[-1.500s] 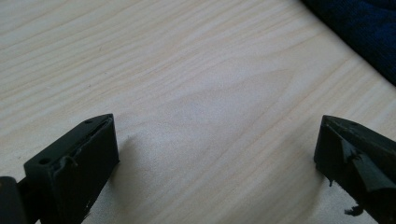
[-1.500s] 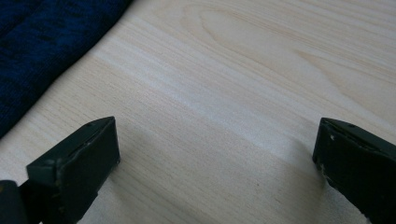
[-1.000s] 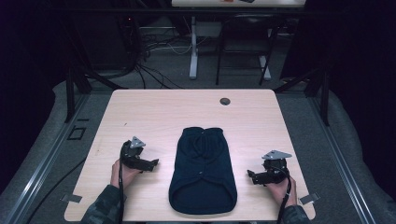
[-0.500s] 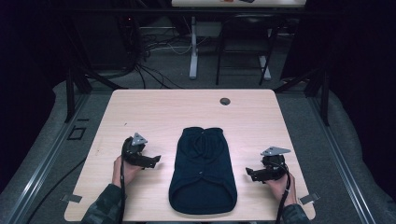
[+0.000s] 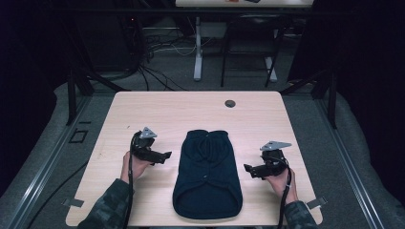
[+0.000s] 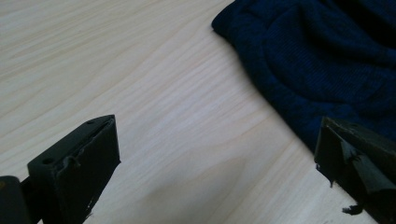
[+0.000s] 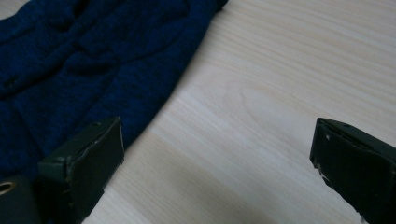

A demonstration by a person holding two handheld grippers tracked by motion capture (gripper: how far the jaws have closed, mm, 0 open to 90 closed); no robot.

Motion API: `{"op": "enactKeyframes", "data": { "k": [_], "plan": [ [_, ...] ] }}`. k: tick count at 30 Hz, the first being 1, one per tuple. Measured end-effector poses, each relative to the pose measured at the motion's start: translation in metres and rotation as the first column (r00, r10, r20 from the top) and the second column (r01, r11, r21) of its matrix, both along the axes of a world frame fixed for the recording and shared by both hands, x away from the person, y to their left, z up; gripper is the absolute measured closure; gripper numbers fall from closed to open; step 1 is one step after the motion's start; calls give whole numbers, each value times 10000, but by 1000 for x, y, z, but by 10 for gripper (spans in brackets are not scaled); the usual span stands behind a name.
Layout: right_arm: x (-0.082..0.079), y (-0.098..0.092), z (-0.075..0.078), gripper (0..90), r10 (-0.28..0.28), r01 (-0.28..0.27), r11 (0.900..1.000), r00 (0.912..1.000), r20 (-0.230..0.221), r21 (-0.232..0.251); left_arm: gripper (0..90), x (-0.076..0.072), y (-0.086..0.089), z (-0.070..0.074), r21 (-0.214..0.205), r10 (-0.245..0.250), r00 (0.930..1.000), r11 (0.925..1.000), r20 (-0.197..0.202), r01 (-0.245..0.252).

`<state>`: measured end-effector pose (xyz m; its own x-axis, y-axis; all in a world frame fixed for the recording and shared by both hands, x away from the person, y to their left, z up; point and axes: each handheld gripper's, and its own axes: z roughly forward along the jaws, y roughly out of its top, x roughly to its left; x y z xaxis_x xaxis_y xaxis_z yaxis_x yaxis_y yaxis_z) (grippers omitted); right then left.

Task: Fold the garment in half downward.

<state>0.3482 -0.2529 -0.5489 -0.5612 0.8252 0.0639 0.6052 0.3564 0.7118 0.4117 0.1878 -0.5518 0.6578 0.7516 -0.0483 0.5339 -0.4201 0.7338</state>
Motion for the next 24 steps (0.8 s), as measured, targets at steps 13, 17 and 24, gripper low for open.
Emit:
{"op": "enactKeyframes", "data": {
  "k": [13, 17, 24],
  "plan": [
    [23, 22, 14, 27, 492, -491, 9988, 9986, -197, 56, 1, 19, -25, 14, 229, -430, 9991, 9988, -5, 430],
    [30, 28, 18, 28, 598, -597, 9982, 9981, -164, 71, 2, 26, -34, 18, 223, -549, 9985, 9982, -30, 550],
    [42, 40, 23, 30, 794, -792, 9968, 9965, -242, 111, 2, 37, -46, 23, 223, -672, 9977, 9975, -39, 672]
  ]
}}
